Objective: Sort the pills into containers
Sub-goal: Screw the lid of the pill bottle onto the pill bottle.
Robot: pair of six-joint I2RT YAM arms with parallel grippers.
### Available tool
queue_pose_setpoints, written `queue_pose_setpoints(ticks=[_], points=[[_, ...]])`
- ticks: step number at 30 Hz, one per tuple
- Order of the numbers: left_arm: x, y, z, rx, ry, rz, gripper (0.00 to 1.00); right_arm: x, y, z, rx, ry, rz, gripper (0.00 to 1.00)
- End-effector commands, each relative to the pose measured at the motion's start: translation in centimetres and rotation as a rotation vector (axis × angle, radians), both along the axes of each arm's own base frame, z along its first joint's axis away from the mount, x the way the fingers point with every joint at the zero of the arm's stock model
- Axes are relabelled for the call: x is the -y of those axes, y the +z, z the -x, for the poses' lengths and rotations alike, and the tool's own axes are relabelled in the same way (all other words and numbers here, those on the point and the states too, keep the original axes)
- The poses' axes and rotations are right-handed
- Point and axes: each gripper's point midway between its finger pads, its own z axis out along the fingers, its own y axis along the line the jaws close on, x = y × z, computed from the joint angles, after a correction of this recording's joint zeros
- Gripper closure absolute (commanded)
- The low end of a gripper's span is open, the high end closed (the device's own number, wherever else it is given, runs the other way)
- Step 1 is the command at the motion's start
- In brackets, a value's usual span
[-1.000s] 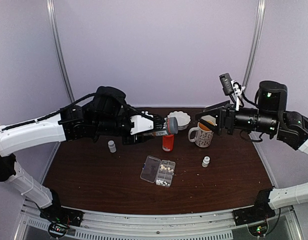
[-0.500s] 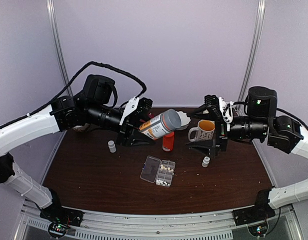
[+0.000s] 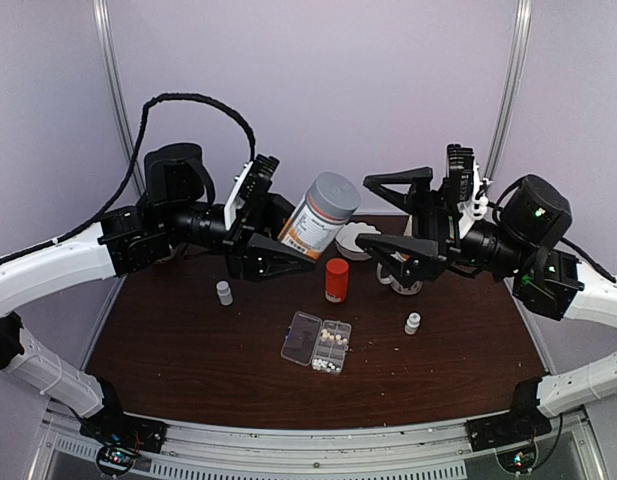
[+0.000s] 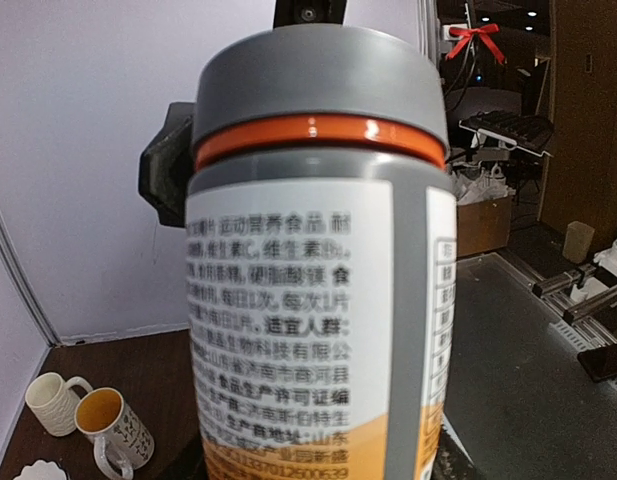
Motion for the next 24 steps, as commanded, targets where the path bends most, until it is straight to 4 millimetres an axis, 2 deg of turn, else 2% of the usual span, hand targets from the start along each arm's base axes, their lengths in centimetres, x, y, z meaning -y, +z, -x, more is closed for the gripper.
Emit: queue_pose_setpoints(ticks=[1, 14, 18, 22, 24], points=[[-0.3, 2.3, 0.8, -0.001, -0.046, 0.085, 0.98, -0.3, 3.6, 0.9, 0.017, 0.066, -0.118, 0.1], [0.5, 1.5, 0.8, -0.051, -0.092, 0.07, 0.99, -1.5, 5.5, 1.2, -0.006, 0.147, -0.207, 0.12], [0.6, 1.3, 0.7, -0.06, -0.099, 0.064, 0.99, -2.1, 5.7, 1.0, -0.009, 0.154, -0.2, 0.13], [0.7, 1.1, 0.7, -0.068, -0.103, 0.057, 0.99, -2.5, 5.7, 0.9, -0.015, 0.162, -0.196, 0.18], [0.6, 1.1, 0.8, -0.069, -0.108, 0.056, 0.99, -2.8, 5.5, 0.8, -0.022, 0.164, -0.184, 0.17]])
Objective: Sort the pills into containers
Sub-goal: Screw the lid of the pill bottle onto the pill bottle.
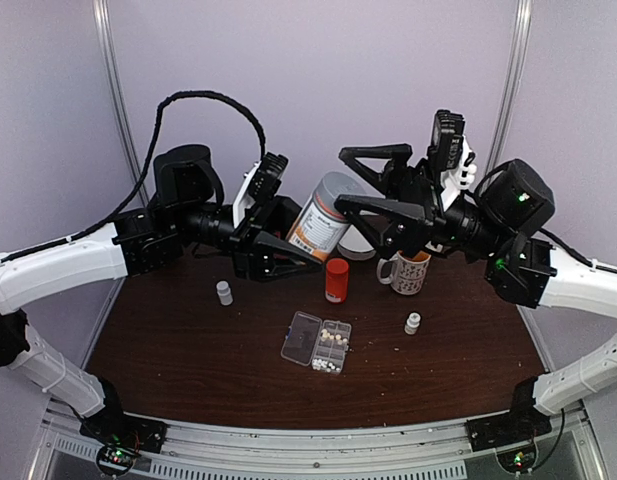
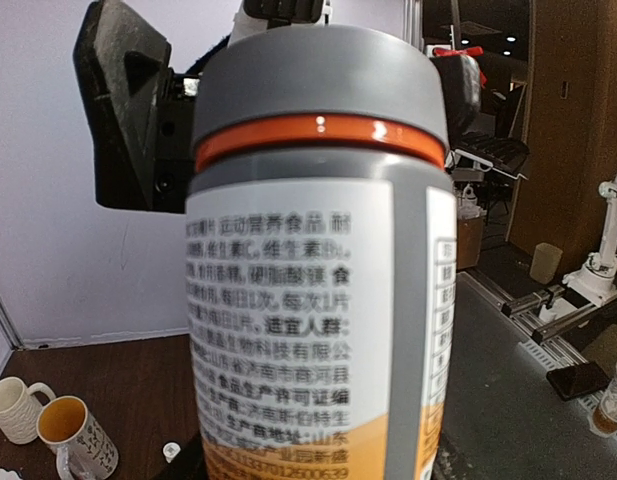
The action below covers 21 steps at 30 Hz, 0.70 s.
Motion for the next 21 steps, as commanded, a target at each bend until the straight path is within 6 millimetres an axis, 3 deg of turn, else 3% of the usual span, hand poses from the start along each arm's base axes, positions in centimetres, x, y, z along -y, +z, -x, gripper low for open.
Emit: queue_pose_setpoints(ticks=[1, 5, 14, 21], points=[[-0.3, 0.9, 0.4, 0.021, -0.032, 0.042, 0.99, -0.2, 1.2, 0.6, 0.013, 0.035, -0.016, 0.15], [-0.2, 0.8, 0.5, 0.019, -0.036, 0.039, 0.99, -0.6, 1.1, 0.5, 0.005, 0.037, -0.002, 0.14], [-0.2, 0.7, 0.5, 0.015, -0.044, 0.034, 0.99, -1.1, 0.9, 0.2, -0.015, 0.044, 0.012, 0.35], [-0.3, 0.7, 0.7, 0.015, -0.049, 0.035, 0.99, -1.3, 0.7, 0.0, -0.023, 0.038, 0.019, 0.2]])
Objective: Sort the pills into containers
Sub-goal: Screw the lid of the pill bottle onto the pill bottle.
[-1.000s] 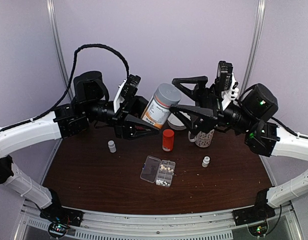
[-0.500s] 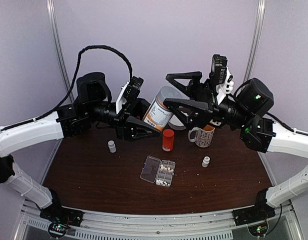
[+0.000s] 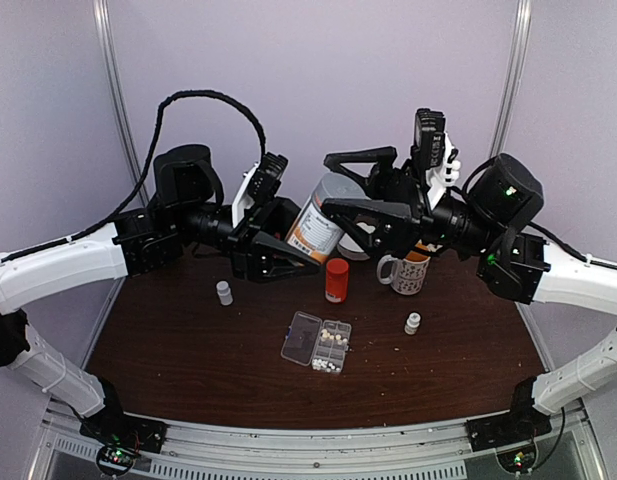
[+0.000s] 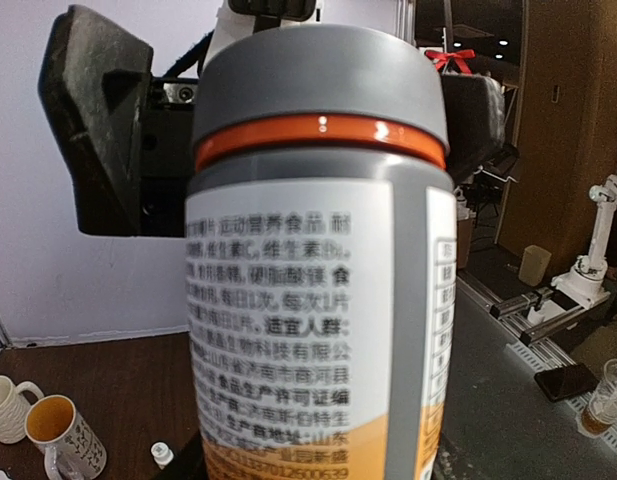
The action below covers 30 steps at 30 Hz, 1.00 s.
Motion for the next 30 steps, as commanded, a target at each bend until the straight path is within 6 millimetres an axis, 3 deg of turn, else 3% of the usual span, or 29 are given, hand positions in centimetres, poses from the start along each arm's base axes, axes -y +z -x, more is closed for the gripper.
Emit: queue_pose_setpoints(ticks=[1, 3, 10, 13, 18, 23, 30], points=[[-0.1, 0.7, 0.3, 0.025, -0.023, 0.037, 0.99, 0.2, 1.2, 0.1, 0.008, -0.003, -0.021, 0.18], [-0.2, 0.6, 0.3, 0.026, -0.026, 0.037, 0.99, 0.2, 1.2, 0.0, 0.005, -0.006, -0.021, 0.19], [-0.2, 0.7, 0.4, 0.028, -0.027, 0.037, 0.99, 0.0, 1.3, 0.0, 0.002, 0.003, -0.015, 0.53], [-0.2, 0.6, 0.3, 0.032, -0.02, 0.033, 0.99, 0.1, 1.5, 0.0, -0.002, 0.003, -0.019, 0.63], [-0.2, 0.6, -0.5, 0.054, 0.048, 0.027, 1.0, 0.1, 1.5, -0.5, -0.022, -0.023, -0.023, 0.71], [-0.5, 1.1, -2.0, 0.093, 0.168, 0.039, 1.0, 0.1, 1.4, -2.2, -0.08, -0.123, -0.019, 0.85], [-1.8, 1.9, -5.5, 0.138, 0.438, 0.073, 1.0, -0.1, -0.2, -4.6, -0.17, -0.297, 0.008, 0.94]])
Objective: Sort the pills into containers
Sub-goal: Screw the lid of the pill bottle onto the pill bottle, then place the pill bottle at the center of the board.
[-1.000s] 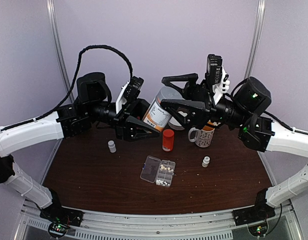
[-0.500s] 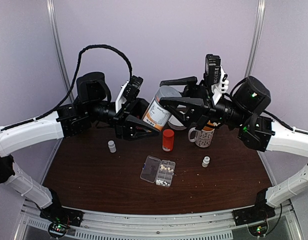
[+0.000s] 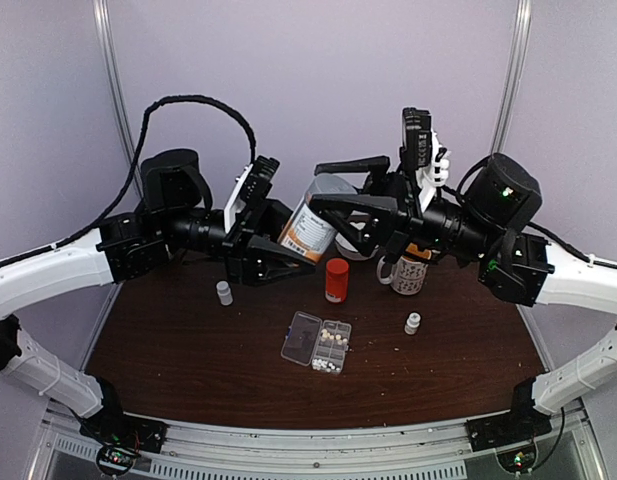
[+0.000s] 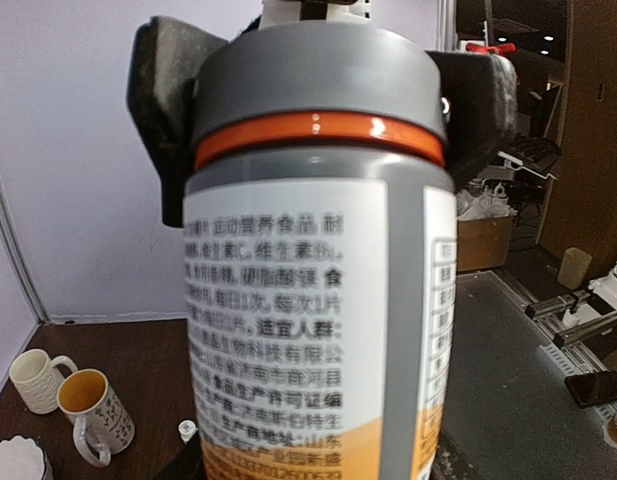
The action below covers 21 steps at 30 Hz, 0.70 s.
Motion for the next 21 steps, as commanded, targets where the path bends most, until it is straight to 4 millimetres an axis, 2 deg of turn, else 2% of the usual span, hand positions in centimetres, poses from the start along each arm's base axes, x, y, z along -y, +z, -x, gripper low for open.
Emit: queue_pose_setpoints(ticks=[1, 5, 9, 11, 13, 15, 17, 18, 21], points=[[-1.4, 2.2, -5.1, 0.13, 0.347, 0.101, 1.0, 0.9, -0.2, -4.9, -0.117, -0.276, -0.022, 0.96], [-2.0, 2.6, -5.3, 0.134, 0.387, 0.154, 0.99, 1.1, -0.6, -5.5, -0.148, -0.305, -0.04, 0.98], [-1.6, 2.2, -4.9, 0.112, 0.344, 0.146, 0.86, 1.2, -0.6, -5.6, -0.157, -0.308, -0.045, 0.99], [-1.4, 1.9, -4.8, 0.09, 0.332, 0.139, 0.68, 1.5, -0.7, -5.8, -0.168, -0.323, -0.041, 1.0], [-1.3, 1.5, -5.0, 0.071, 0.339, 0.131, 0.43, 1.8, -1.0, -6.3, -0.179, -0.349, -0.027, 1.0], [-1.4, 0.9, -5.3, 0.06, 0.355, 0.114, 0.28, 2.5, -1.5, -6.8, -0.19, -0.377, -0.006, 1.0], [-1.8, 0.5, -5.5, 0.052, 0.382, 0.097, 0.06, 3.4, -2.3, -7.5, -0.205, -0.417, 0.023, 1.0], [-2.0, 0.1, -5.7, 0.049, 0.395, 0.083, 0.03, 3.9, -3.3, -8.0, -0.216, -0.441, 0.047, 1.0], [-2.7, -1.2, -6.1, 0.05, 0.436, 0.027, 0.03, 6.2, -6.2, -9.7, -0.251, -0.532, 0.108, 1.0]])
